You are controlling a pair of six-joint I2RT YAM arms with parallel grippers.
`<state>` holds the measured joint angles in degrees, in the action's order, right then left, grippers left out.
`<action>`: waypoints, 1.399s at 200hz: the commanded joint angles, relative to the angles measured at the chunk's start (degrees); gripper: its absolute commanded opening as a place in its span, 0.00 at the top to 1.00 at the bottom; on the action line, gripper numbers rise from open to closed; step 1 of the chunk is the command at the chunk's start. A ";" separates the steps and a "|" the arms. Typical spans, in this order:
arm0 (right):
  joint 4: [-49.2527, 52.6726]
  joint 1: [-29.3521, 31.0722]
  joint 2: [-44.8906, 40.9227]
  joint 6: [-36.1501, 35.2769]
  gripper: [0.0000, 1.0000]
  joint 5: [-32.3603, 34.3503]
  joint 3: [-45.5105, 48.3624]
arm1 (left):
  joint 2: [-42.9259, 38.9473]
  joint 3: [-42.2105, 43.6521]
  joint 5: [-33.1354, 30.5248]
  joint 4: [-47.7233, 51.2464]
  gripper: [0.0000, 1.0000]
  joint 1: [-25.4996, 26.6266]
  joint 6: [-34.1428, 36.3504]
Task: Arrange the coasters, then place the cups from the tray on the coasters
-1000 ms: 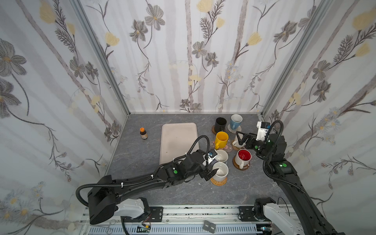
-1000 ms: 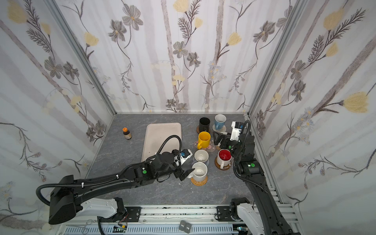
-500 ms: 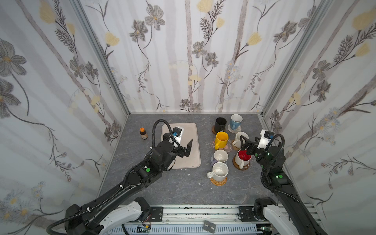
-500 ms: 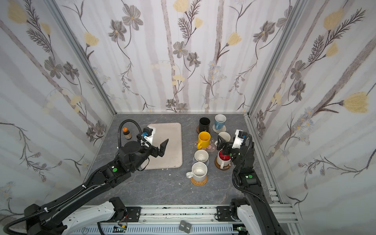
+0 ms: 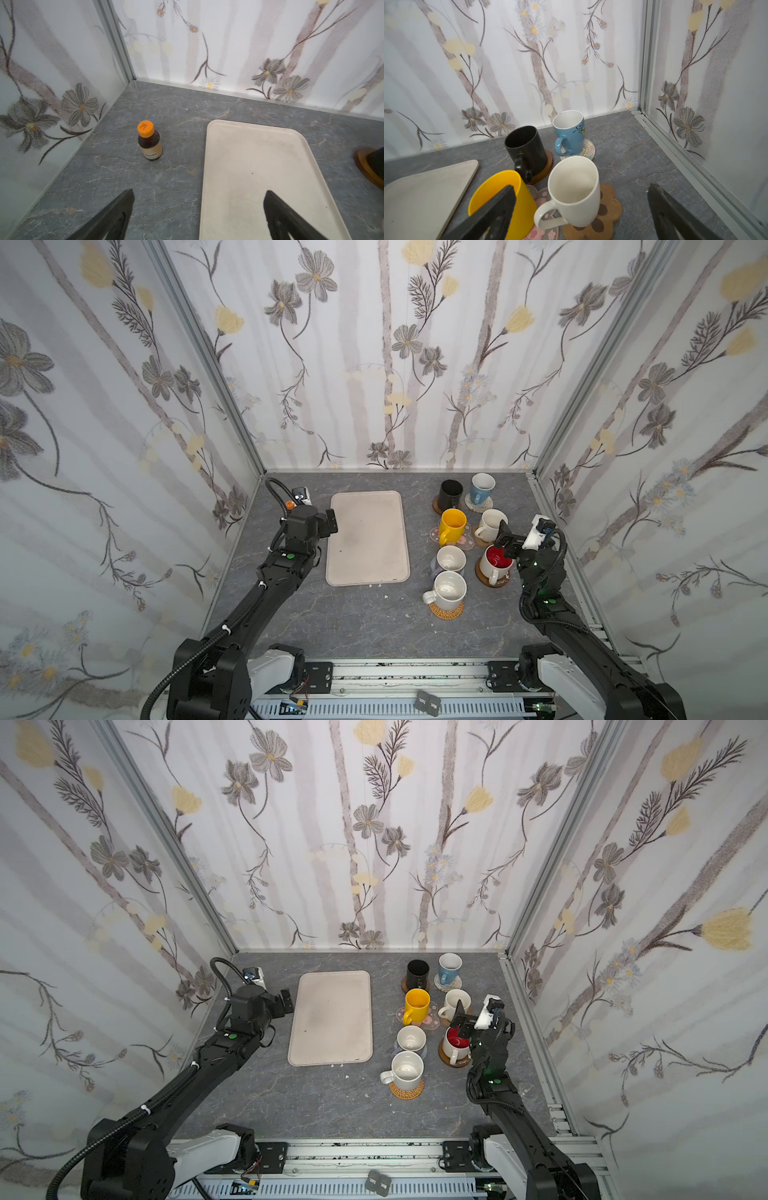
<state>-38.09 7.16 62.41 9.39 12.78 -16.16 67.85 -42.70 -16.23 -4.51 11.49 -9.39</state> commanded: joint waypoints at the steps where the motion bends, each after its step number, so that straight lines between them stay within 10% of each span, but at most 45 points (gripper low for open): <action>1: -10.19 0.05 3.77 -4.71 0.00 5.41 1.01 | 2.59 2.45 3.16 -9.76 0.00 -3.84 -1.03; 137: -30.62 -2.54 21.45 -6.14 0.00 6.27 2.38 | 25.38 10.61 11.37 -41.27 0.00 -11.30 4.08; 280: -57.69 -2.94 24.77 -8.22 0.00 0.40 14.97 | 22.18 29.33 10.94 -71.51 0.00 -9.22 6.70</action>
<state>-88.03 3.90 86.76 3.16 15.33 -1.85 89.32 -14.26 -5.61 -67.40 1.91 -4.10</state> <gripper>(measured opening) 0.995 0.997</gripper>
